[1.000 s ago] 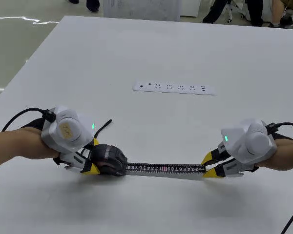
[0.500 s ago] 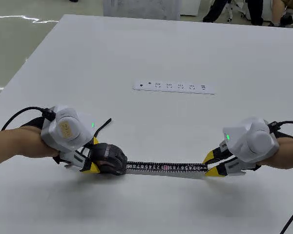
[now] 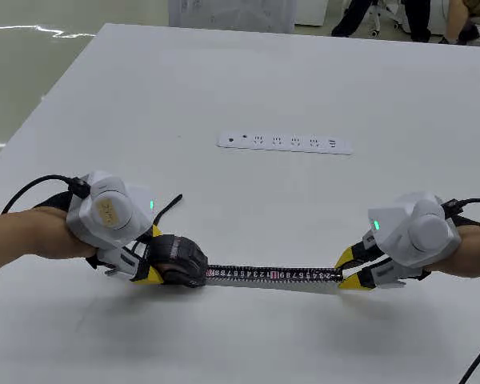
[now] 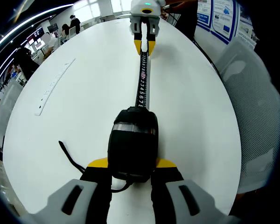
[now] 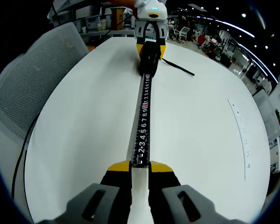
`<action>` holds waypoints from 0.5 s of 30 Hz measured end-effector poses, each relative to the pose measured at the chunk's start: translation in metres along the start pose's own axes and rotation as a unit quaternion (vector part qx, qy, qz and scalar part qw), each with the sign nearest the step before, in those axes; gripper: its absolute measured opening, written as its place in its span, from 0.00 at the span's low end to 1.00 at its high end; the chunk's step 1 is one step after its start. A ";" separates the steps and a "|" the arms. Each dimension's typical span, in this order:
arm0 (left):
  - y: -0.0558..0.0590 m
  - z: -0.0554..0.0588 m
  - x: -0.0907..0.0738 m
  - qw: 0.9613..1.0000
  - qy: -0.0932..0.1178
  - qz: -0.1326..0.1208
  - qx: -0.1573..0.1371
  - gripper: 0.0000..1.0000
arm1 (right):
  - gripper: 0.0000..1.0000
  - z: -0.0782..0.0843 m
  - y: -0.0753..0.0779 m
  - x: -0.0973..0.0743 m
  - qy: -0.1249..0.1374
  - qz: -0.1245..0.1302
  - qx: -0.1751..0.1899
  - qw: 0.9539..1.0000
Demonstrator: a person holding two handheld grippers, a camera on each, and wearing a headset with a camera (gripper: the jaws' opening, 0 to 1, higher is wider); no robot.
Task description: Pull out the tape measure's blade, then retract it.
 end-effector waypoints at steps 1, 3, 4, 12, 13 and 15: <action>0.000 0.000 0.000 1.000 0.000 0.000 0.000 0.27 | 0.11 0.000 0.000 0.000 0.000 0.000 0.000 1.000; 0.001 0.000 0.000 1.000 0.000 0.000 0.000 0.27 | 0.11 0.001 0.000 -0.001 -0.001 0.000 0.001 1.000; 0.001 0.000 0.000 1.000 0.000 -0.001 0.000 0.27 | 0.11 0.001 -0.001 -0.001 -0.001 0.000 0.000 1.000; 0.000 0.000 0.000 1.000 0.000 0.000 0.000 0.27 | 0.11 0.003 -0.001 -0.003 -0.002 0.003 0.001 1.000; 0.000 0.000 0.000 1.000 0.000 0.000 0.000 0.27 | 0.11 0.003 -0.001 -0.003 -0.002 0.003 0.001 1.000; 0.001 0.000 0.000 1.000 0.000 0.000 0.000 0.27 | 0.11 0.004 -0.001 -0.003 -0.003 0.004 0.001 1.000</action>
Point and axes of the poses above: the centre of the closed fingertips' face, and the gripper's own axes: x roughly forward along the fingers, y roughly to its right, z roughly out of its underside, the point moved 7 cm from there along -x, roughly backward along the fingers, and after that the axes turned 9 degrees about -z, right-handed, at the moved point
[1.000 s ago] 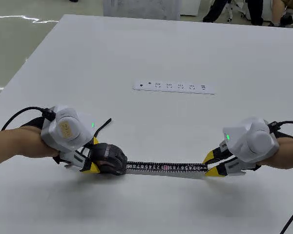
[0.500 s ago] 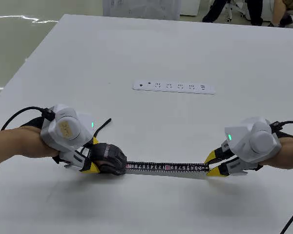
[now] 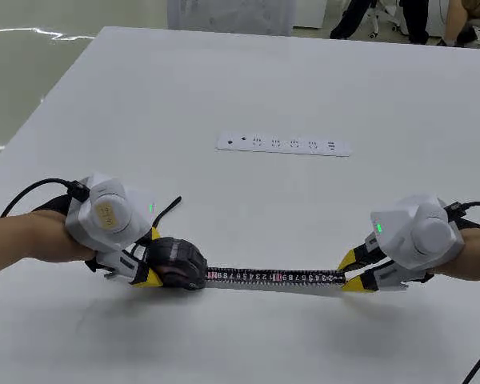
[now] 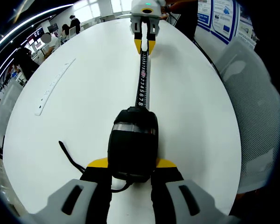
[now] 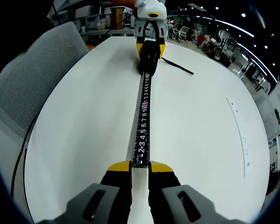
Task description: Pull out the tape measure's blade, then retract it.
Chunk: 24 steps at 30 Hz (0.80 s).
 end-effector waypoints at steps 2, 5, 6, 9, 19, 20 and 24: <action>0.000 -0.001 0.000 1.000 0.000 0.000 0.000 0.27 | 0.11 0.001 0.000 0.000 0.000 0.000 0.001 1.000; 0.001 -0.001 0.000 1.000 0.000 0.000 0.000 0.27 | 0.11 0.002 -0.001 -0.001 0.000 0.000 0.002 1.000; 0.001 -0.001 0.000 1.000 0.000 0.000 0.000 0.27 | 0.11 0.002 -0.001 -0.001 0.000 0.000 0.002 1.000; 0.001 -0.001 0.000 1.000 -0.001 0.000 0.001 0.27 | 0.11 0.003 -0.002 -0.002 -0.001 0.001 0.002 1.000; 0.001 0.000 0.000 1.000 -0.001 0.000 0.000 0.27 | 0.11 0.005 -0.003 -0.003 -0.003 0.002 0.003 1.000; 0.001 0.000 0.000 1.000 -0.001 0.000 0.000 0.27 | 0.11 0.005 -0.003 -0.003 -0.003 0.002 0.003 1.000; 0.000 0.000 0.000 1.000 -0.001 0.000 -0.001 0.27 | 0.11 0.006 -0.002 -0.003 -0.003 0.004 0.004 1.000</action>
Point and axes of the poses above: the centre of the closed fingertips' face, and the gripper's own axes: x roughly forward along the fingers, y roughly to its right, z roughly out of its underside, the point moved 7 cm from there along -x, roughly backward along the fingers, and after that the axes turned 9 degrees about -z, right-handed, at the moved point
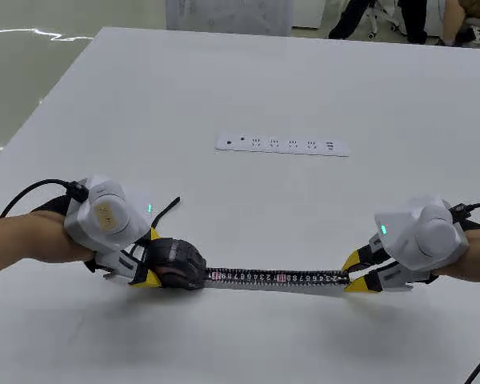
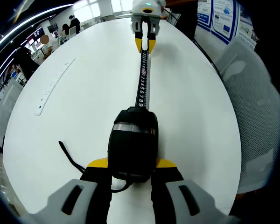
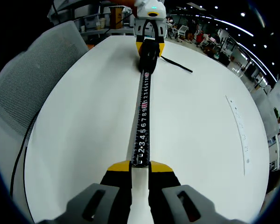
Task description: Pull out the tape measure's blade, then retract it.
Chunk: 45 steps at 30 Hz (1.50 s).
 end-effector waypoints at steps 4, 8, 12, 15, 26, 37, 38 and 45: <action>0.000 0.000 0.000 1.000 0.000 0.000 0.000 0.27 | 0.11 0.000 0.000 0.000 0.000 0.000 0.001 1.000; 0.001 -0.001 0.000 1.000 -0.001 0.000 0.001 0.27 | 0.11 0.001 0.000 0.000 -0.001 0.001 0.001 1.000; 0.001 -0.002 -0.001 1.000 -0.001 0.000 0.001 0.27 | 0.11 0.002 -0.001 -0.001 -0.001 0.002 0.001 1.000; 0.001 -0.002 -0.001 1.000 -0.001 0.000 0.000 0.27 | 0.11 0.004 -0.001 -0.001 -0.002 0.002 0.002 1.000; 0.000 -0.001 0.000 1.000 -0.001 0.000 0.000 0.27 | 0.11 0.008 -0.002 -0.003 -0.006 0.002 0.004 1.000; 0.000 0.000 0.001 1.000 -0.002 0.000 0.001 0.27 | 0.11 0.011 -0.003 -0.005 -0.007 0.003 0.006 1.000; 0.000 0.000 0.001 1.000 -0.002 0.000 0.002 0.27 | 0.11 0.011 -0.003 -0.005 -0.007 0.002 0.006 1.000; 0.000 -0.001 0.000 1.000 -0.004 0.000 0.002 0.27 | 0.11 0.011 -0.004 -0.004 -0.010 0.001 0.008 1.000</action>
Point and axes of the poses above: the centre of the closed fingertips' face, and the gripper's own axes: x roughly forward along the fingers, y roughly to its right, z roughly out of its underside, the point moved 7 cm from there along -x, roughly backward along the fingers, and after that the axes turned 9 degrees about -z, right-handed, at the moved point
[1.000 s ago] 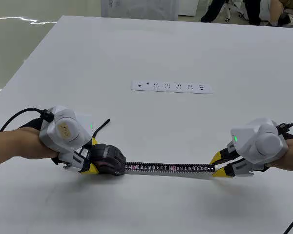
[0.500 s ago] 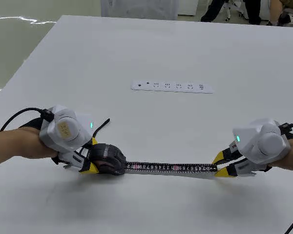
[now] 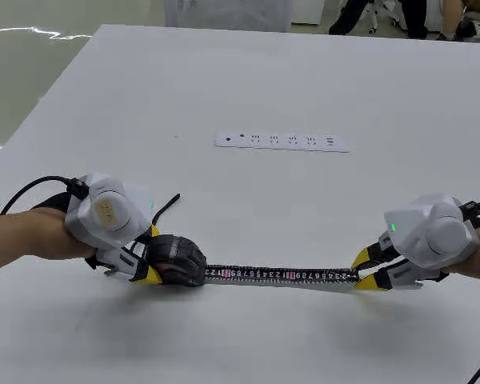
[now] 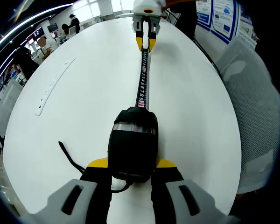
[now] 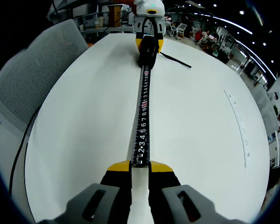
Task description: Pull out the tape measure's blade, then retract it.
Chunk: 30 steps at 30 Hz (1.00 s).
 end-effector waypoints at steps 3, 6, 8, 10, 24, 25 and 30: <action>0.000 -0.001 0.000 1.000 -0.003 0.001 0.003 0.27 | 0.11 0.000 -0.001 0.002 -0.004 -0.007 0.003 1.000; 0.000 -0.001 0.000 1.000 -0.004 0.001 0.003 0.27 | 0.12 0.000 -0.001 0.002 -0.006 -0.004 0.002 1.000; 0.000 -0.002 0.000 1.000 -0.004 0.000 0.003 0.27 | 0.12 0.000 -0.001 0.003 -0.008 -0.006 0.002 1.000; 0.001 -0.002 0.000 1.000 -0.004 -0.001 0.002 0.27 | 0.12 0.000 -0.001 0.004 -0.010 -0.007 0.002 1.000; 0.002 -0.003 0.000 1.000 -0.002 -0.007 0.006 0.28 | 0.14 0.002 0.000 0.008 -0.016 -0.013 0.009 1.000; 0.002 -0.003 0.000 1.000 -0.001 -0.007 0.006 0.28 | 0.14 0.003 0.000 0.008 -0.016 -0.012 0.009 1.000; 0.000 -0.002 0.003 1.000 -0.003 -0.005 0.006 0.29 | 0.15 0.002 -0.001 0.006 -0.015 -0.008 0.009 1.000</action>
Point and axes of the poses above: the centre of the closed fingertips' face, and the gripper's own axes: x roughly forward along the fingers, y roughly to its right, z roughly out of its underside, the point moved 7 cm from there along -x, roughly backward along the fingers, and after that the axes turned 9 degrees about -z, right-handed, at the moved point
